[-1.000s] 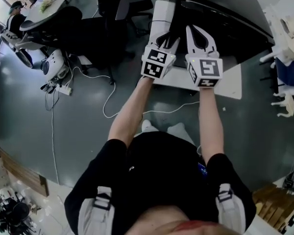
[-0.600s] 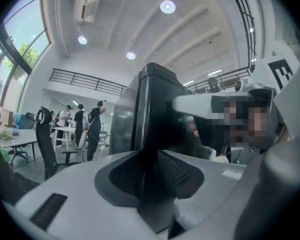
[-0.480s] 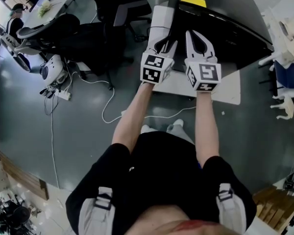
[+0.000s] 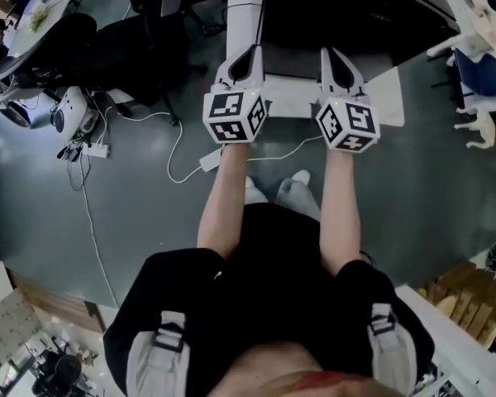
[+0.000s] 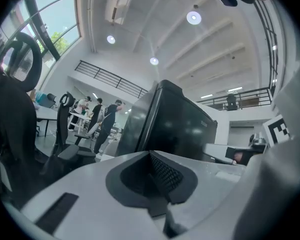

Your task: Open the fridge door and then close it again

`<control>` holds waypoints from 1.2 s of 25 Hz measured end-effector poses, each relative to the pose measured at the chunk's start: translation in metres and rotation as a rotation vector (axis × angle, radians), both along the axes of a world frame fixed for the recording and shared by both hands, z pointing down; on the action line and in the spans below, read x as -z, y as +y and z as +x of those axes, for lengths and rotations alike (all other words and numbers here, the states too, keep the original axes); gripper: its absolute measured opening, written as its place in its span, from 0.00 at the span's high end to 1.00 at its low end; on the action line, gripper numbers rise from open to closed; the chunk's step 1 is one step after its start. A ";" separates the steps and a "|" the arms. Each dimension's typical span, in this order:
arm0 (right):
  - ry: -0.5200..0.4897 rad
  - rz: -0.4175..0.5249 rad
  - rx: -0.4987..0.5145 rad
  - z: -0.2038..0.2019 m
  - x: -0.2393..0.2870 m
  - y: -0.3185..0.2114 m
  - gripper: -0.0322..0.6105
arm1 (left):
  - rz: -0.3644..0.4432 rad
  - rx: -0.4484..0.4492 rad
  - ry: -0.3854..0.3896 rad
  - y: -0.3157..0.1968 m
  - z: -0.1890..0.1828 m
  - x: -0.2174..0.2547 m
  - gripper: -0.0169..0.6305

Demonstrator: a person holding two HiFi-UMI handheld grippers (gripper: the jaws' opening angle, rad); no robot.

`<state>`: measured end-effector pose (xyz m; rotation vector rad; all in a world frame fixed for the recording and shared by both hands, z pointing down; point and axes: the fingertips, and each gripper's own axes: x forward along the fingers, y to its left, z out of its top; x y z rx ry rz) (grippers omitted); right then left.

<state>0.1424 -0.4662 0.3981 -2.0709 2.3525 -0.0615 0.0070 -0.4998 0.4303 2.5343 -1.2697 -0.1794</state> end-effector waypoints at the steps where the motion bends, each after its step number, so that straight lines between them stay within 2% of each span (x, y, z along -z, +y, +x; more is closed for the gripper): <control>1: -0.003 -0.013 -0.012 0.008 -0.007 0.008 0.96 | 0.005 0.008 -0.013 0.006 -0.001 -0.002 0.98; 8: 0.055 -0.068 -0.008 0.034 -0.031 0.057 0.96 | 0.067 0.010 -0.095 0.054 0.011 -0.001 0.98; 14: 0.049 -0.047 0.012 0.059 -0.028 0.102 0.96 | 0.133 0.022 -0.155 0.102 0.039 0.011 0.98; 21: 0.035 -0.030 0.034 0.100 -0.020 0.147 0.96 | 0.140 0.056 -0.180 0.150 0.075 0.016 0.98; 23: 0.031 -0.022 0.049 0.105 -0.017 0.155 0.96 | 0.140 0.057 -0.180 0.162 0.084 0.019 0.98; 27: 0.031 -0.013 0.088 0.107 -0.015 0.166 0.96 | 0.136 0.128 -0.178 0.178 0.084 0.022 0.98; 30: 0.022 0.001 0.107 0.111 -0.014 0.172 0.96 | 0.146 0.139 -0.185 0.191 0.090 0.019 0.97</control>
